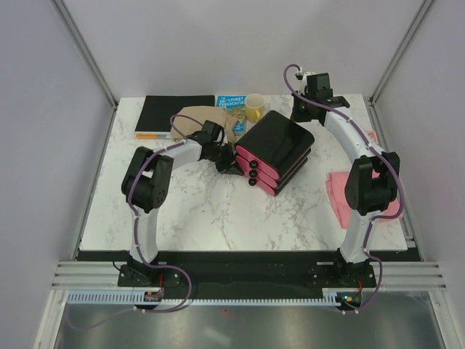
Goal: Fold and stack the t-shirts
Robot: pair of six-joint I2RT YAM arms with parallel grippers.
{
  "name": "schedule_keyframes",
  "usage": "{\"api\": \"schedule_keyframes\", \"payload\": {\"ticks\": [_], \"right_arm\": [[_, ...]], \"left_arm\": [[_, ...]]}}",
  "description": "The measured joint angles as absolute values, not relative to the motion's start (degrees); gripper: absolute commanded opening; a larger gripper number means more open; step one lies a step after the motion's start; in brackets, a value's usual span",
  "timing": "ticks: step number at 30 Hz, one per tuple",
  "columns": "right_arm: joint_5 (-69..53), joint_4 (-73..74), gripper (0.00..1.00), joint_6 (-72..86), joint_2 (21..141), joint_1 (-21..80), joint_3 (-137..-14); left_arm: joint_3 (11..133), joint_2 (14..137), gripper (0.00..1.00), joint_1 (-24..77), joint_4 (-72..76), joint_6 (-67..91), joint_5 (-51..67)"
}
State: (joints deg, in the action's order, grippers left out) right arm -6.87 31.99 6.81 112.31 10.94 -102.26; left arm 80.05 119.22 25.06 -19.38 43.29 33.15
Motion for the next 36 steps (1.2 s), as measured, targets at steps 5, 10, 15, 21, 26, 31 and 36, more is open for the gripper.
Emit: {"api": "schedule_keyframes", "payload": {"ticks": [5, 10, 15, 21, 26, 31, 36], "right_arm": [[-7.07, 31.86, 0.00, 6.96, 110.78, 11.97, -101.34], [-6.70, 31.27, 0.00, 6.98, 108.95, 12.73, -99.66], [-6.17, 30.13, 0.00, 6.98, 107.50, 15.25, -97.54], [-6.07, 28.73, 0.00, 7.18, 107.33, 20.58, -96.88], [-8.40, 28.34, 0.00, 8.29, 107.33, 25.15, -96.88], [-15.35, 29.43, 0.00, 10.55, 109.45, 31.55, -98.02], [-18.85, 30.96, 0.02, 11.64, 112.51, 36.97, -100.12]], "left_arm": [[81.52, 119.94, 0.02, 25.54, -21.04, 43.66, 32.71], [81.65, 120.05, 0.02, 25.93, -21.10, 43.62, 32.05], [76.88, 117.08, 0.02, 26.04, -21.28, 42.89, 32.03], [69.43, 110.10, 0.02, 26.02, -26.20, 39.31, 32.01], [65.41, 101.80, 0.02, 26.17, -31.51, 34.94, 31.40], [64.12, 94.74, 0.02, 26.96, -30.15, 33.80, 31.77], [63.37, 90.96, 0.03, 27.24, -29.28, 33.82, 31.35]]}}
